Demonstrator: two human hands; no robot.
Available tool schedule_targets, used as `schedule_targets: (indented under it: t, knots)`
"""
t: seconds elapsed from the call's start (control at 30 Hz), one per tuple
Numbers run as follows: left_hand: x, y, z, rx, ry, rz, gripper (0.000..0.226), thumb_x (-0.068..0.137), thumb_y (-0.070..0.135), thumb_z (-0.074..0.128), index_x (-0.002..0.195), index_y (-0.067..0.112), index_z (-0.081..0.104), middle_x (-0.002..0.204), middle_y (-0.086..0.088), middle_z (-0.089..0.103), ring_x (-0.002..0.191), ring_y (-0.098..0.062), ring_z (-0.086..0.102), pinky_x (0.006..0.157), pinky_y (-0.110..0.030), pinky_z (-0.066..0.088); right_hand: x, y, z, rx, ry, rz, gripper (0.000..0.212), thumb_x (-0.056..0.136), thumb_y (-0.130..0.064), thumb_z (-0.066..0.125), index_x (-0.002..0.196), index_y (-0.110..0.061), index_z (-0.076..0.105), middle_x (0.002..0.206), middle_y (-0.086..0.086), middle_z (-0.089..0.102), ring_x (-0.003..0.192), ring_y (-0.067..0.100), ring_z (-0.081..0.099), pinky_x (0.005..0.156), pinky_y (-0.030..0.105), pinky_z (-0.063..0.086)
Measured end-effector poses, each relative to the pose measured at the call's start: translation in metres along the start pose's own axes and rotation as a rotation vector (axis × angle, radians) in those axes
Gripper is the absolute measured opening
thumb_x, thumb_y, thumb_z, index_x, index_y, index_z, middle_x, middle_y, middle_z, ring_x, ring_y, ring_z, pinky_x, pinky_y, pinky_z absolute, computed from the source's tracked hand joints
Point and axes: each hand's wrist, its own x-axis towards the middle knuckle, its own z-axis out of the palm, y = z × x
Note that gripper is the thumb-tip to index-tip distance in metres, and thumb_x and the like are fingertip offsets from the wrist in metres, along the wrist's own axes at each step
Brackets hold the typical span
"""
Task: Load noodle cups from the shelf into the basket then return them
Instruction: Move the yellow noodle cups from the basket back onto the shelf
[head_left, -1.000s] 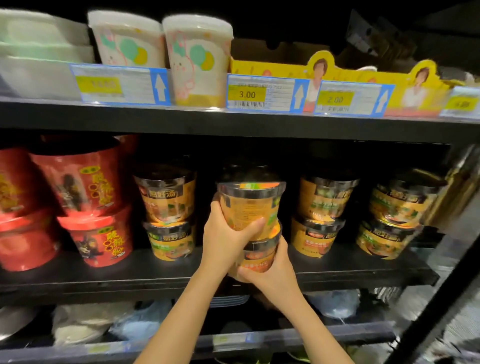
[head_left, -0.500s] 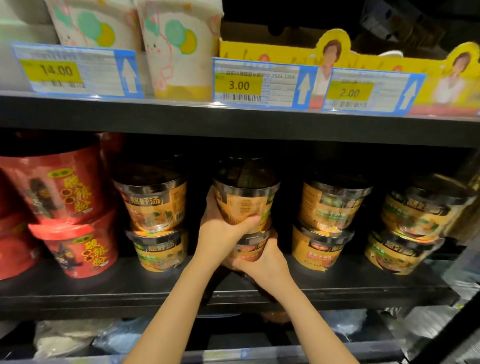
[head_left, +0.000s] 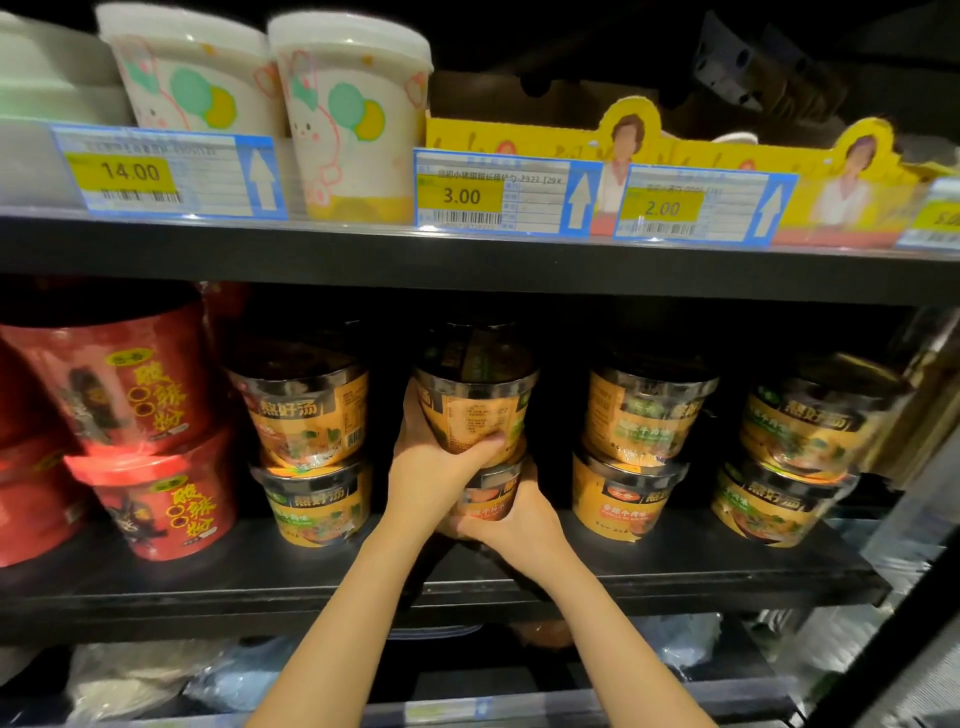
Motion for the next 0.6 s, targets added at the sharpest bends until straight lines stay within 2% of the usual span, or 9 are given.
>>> schedule_targets:
  t: [0.07, 0.13, 0.2, 0.3, 0.4, 0.5, 0.6]
  knots:
    - [-0.002, 0.001, -0.001, 0.028, -0.027, 0.02, 0.101, 0.059, 0.057, 0.072, 0.138, 0.01, 0.03, 0.124, -0.01, 0.055, 0.113, -0.023, 0.053, 0.09, -0.029, 0.044, -0.003, -0.003, -0.002, -0.007, -0.016, 0.0, 0.069, 0.064, -0.04, 0.083, 0.116, -0.015, 0.046, 0.108, -0.006, 0.056, 0.106, 0.012, 0.056, 0.088, 0.028, 0.05]
    - [-0.006, -0.001, -0.004, 0.09, -0.042, 0.03, 0.081, 0.07, 0.039, 0.077, 0.131, 0.003, 0.037, 0.115, -0.012, 0.059, 0.107, -0.026, 0.057, 0.081, -0.025, 0.043, -0.007, -0.003, -0.004, -0.016, -0.016, -0.037, 0.071, 0.067, -0.036, 0.082, 0.122, -0.014, 0.043, 0.12, -0.001, 0.056, 0.114, 0.015, 0.055, 0.094, 0.03, 0.048]
    - [-0.014, -0.003, -0.008, 0.148, -0.029, 0.032, 0.074, 0.073, 0.038, 0.075, 0.126, -0.001, 0.042, 0.11, -0.013, 0.057, 0.105, -0.026, 0.056, 0.076, -0.025, 0.042, -0.019, -0.002, -0.007, -0.062, 0.022, -0.076, 0.074, 0.073, -0.035, 0.078, 0.131, -0.013, 0.038, 0.133, 0.002, 0.049, 0.124, 0.018, 0.048, 0.099, 0.03, 0.043]
    - [-0.038, 0.002, -0.015, 0.154, 0.024, 0.113, 0.07, 0.078, 0.032, 0.071, 0.134, 0.007, 0.037, 0.12, -0.008, 0.045, 0.113, -0.018, 0.045, 0.082, -0.023, 0.036, -0.046, 0.004, -0.016, -0.19, 0.145, -0.085, 0.071, 0.083, -0.033, 0.069, 0.142, -0.014, 0.033, 0.143, 0.002, 0.041, 0.132, 0.018, 0.04, 0.106, 0.029, 0.034]
    - [-0.064, 0.01, -0.01, 0.188, 0.073, 0.319, 0.056, 0.082, 0.021, 0.069, 0.13, 0.009, 0.045, 0.123, -0.009, 0.047, 0.115, -0.021, 0.048, 0.088, -0.027, 0.04, -0.082, 0.02, -0.029, -0.266, 0.282, -0.116, 0.054, 0.086, -0.028, 0.065, 0.135, -0.017, 0.045, 0.136, 0.001, 0.049, 0.124, 0.015, 0.047, 0.099, 0.022, 0.035]
    - [-0.088, 0.017, 0.015, 0.24, -0.078, 0.482, 0.046, 0.084, 0.021, 0.066, 0.125, 0.008, 0.051, 0.117, -0.008, 0.056, 0.107, -0.024, 0.056, 0.086, -0.034, 0.045, -0.123, 0.044, -0.049, -0.346, 0.369, -0.047, 0.05, 0.089, -0.03, 0.061, 0.135, -0.019, 0.045, 0.134, -0.004, 0.049, 0.124, 0.013, 0.047, 0.097, 0.019, 0.036]
    - [-0.117, 0.023, 0.053, 0.36, -0.391, 0.558, 0.045, 0.09, 0.032, 0.056, 0.13, 0.015, 0.046, 0.122, -0.004, 0.055, 0.111, -0.022, 0.053, 0.088, -0.032, 0.042, -0.171, 0.077, -0.076, -0.426, 0.456, 0.093, 0.047, 0.091, -0.034, 0.058, 0.135, -0.021, 0.044, 0.133, -0.005, 0.048, 0.122, 0.012, 0.048, 0.093, 0.022, 0.041]
